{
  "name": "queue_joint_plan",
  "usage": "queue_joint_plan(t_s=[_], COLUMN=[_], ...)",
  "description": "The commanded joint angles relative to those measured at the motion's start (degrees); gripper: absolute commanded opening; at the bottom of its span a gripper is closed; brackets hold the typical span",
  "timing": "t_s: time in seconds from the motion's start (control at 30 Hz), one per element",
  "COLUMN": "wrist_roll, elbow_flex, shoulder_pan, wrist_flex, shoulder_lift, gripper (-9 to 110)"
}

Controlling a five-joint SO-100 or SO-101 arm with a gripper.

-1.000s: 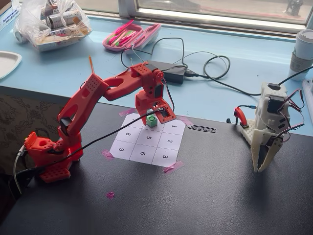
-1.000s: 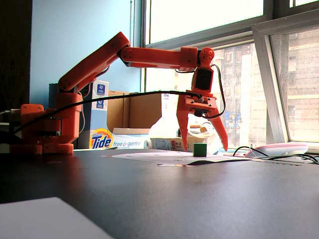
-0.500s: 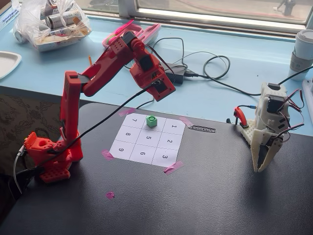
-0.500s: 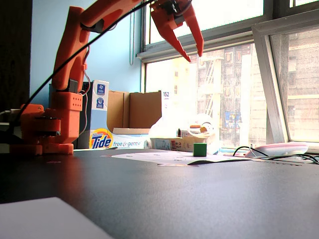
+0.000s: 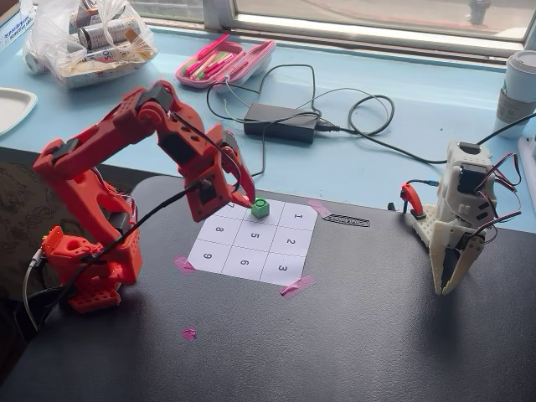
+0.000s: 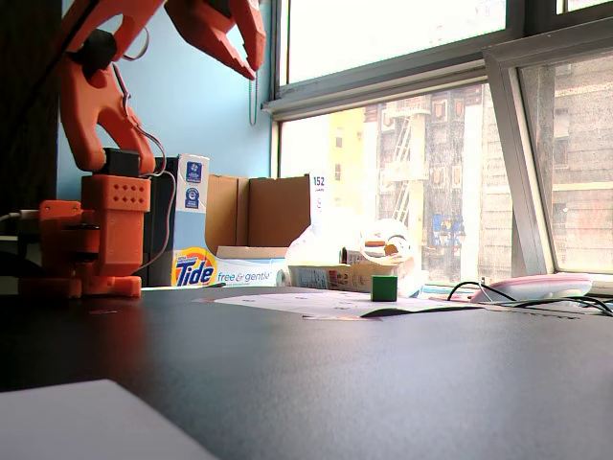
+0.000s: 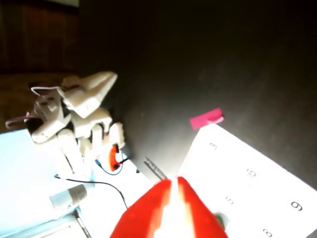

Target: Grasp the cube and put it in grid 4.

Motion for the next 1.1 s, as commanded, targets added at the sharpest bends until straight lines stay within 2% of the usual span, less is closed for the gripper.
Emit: queue_joint_plan(t_s=[0.0,0.27,0.53,0.67,1.07], wrist_roll=[-1.8,-3.4,-1.3,-1.3,2.0], elbow_flex=[13.5,41.9,61.6,66.8,74.3], shoulder_pan=[2.7,5.6,9.1,11.1,11.5], wrist_flex=[-7.1,-22.6,-26.1,-25.0,-11.2], shoulder_lift=[8.0,22.1,33.5,37.4,49.3], gripper=[0,0,0,0,0])
